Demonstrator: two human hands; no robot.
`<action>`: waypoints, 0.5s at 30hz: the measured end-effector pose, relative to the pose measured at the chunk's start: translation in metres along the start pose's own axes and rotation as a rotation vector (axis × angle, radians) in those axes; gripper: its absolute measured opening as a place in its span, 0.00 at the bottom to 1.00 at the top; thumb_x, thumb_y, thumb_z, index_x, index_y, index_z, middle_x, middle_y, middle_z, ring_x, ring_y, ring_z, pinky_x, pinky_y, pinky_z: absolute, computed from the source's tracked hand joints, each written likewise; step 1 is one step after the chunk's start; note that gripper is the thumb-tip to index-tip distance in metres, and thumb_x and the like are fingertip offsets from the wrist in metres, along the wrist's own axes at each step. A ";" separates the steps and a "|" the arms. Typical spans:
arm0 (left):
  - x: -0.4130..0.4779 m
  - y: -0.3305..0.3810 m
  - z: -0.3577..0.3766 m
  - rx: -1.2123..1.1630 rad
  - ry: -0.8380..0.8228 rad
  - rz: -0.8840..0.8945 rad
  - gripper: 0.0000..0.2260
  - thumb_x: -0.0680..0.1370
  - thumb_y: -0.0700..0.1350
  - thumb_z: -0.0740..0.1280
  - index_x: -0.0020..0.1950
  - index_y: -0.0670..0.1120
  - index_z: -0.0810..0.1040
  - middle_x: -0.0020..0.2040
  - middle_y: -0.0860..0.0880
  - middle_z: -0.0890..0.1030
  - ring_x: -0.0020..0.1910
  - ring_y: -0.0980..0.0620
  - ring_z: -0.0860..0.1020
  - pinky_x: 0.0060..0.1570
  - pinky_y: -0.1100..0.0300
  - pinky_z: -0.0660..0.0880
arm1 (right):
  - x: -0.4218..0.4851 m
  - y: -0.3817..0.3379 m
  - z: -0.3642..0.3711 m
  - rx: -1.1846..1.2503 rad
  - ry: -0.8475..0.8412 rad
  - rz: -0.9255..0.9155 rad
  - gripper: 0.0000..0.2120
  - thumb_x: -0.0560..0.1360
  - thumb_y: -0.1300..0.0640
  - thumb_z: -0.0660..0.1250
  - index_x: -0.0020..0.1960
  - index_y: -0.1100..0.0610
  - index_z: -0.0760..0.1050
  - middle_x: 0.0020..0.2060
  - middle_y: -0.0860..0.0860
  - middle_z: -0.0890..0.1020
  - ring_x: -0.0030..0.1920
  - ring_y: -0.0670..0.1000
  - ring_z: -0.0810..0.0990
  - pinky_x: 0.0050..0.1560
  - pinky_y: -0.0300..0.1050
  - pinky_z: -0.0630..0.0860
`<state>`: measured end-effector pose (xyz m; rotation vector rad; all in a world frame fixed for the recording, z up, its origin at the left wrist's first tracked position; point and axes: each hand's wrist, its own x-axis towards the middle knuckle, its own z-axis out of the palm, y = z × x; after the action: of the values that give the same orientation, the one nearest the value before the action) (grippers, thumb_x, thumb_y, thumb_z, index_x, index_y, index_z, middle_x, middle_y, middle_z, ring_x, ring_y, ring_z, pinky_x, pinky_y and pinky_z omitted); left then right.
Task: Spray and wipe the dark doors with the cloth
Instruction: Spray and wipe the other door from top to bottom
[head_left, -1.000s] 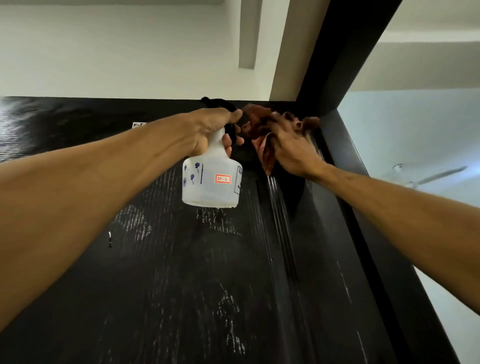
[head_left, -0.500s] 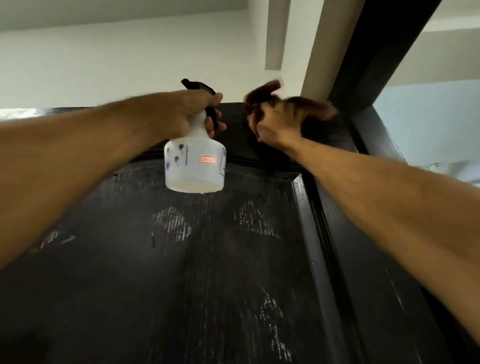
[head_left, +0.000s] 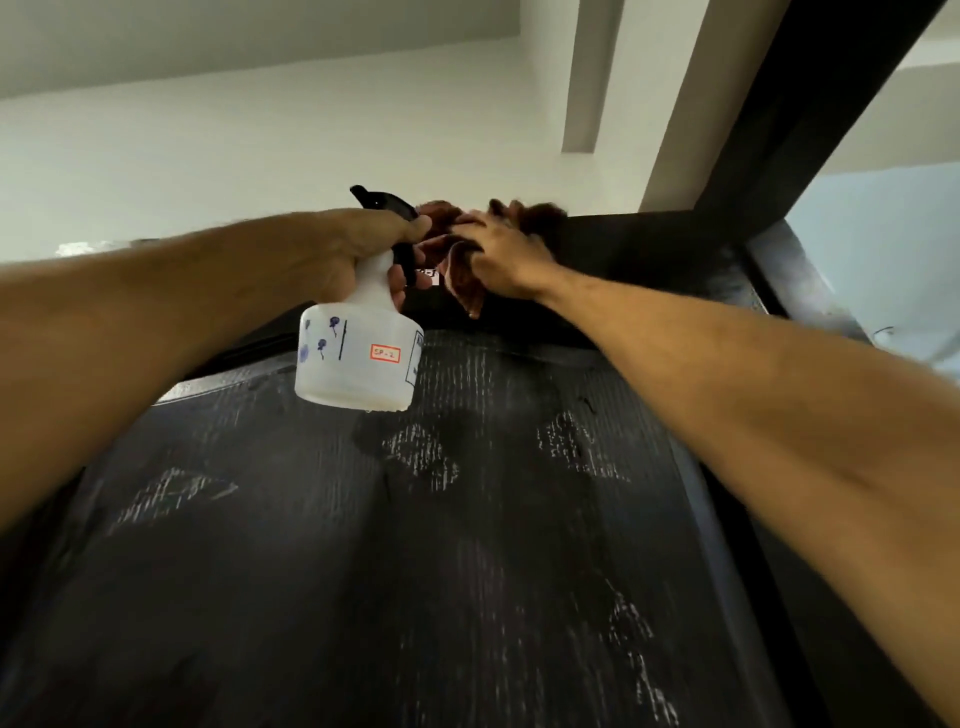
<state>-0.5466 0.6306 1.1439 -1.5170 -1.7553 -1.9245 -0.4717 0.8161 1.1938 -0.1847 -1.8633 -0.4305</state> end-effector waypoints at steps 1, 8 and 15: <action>0.000 0.001 0.006 0.006 -0.009 0.010 0.16 0.81 0.57 0.68 0.45 0.44 0.76 0.41 0.46 0.83 0.18 0.59 0.69 0.23 0.66 0.74 | -0.002 0.017 -0.014 0.032 0.046 0.075 0.26 0.80 0.56 0.56 0.78 0.45 0.67 0.81 0.50 0.60 0.81 0.56 0.56 0.80 0.58 0.52; 0.000 0.000 0.027 -0.056 -0.053 0.011 0.16 0.82 0.57 0.66 0.43 0.46 0.75 0.40 0.47 0.81 0.17 0.59 0.68 0.23 0.68 0.73 | -0.039 0.015 0.011 -0.245 0.105 -0.022 0.22 0.80 0.50 0.56 0.73 0.48 0.70 0.78 0.53 0.64 0.77 0.60 0.61 0.76 0.65 0.55; -0.007 0.008 0.109 -0.076 -0.182 0.011 0.16 0.82 0.56 0.67 0.46 0.44 0.75 0.43 0.44 0.83 0.19 0.60 0.69 0.25 0.66 0.74 | -0.092 0.132 -0.052 -0.161 0.311 0.400 0.25 0.81 0.45 0.49 0.74 0.51 0.68 0.79 0.57 0.62 0.79 0.62 0.57 0.78 0.61 0.50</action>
<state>-0.4761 0.7124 1.1243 -1.7756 -1.7562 -1.9229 -0.3507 0.9256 1.1484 -0.5566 -1.4418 -0.3104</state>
